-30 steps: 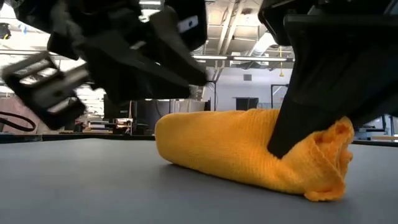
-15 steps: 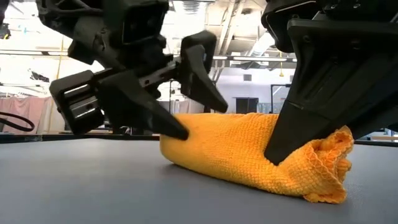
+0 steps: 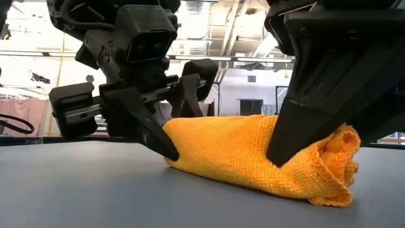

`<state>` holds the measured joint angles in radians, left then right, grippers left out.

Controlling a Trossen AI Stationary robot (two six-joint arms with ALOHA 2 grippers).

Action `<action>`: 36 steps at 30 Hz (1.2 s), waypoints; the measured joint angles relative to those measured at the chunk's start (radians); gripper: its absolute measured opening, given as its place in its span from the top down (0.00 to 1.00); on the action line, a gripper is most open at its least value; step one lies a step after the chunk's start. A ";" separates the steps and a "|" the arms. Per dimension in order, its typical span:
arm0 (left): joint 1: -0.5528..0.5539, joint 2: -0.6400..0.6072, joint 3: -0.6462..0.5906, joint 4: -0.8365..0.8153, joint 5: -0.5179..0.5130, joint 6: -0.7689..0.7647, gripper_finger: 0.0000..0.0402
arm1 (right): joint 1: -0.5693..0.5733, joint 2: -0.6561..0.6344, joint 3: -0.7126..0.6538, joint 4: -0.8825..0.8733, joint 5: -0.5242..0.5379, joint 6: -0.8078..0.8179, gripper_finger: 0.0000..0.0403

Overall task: Roll towel
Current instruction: Roll the yellow microfiber cloth

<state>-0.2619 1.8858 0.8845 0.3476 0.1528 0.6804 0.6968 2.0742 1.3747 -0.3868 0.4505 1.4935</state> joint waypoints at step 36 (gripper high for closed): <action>0.001 -0.001 0.000 -0.045 -0.054 -0.050 0.73 | 0.001 -0.120 -0.245 0.258 0.138 -0.252 0.86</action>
<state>-0.2607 1.8847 0.8848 0.3027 0.0985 0.6308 0.6975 1.9538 1.1298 -0.1293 0.5889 1.2417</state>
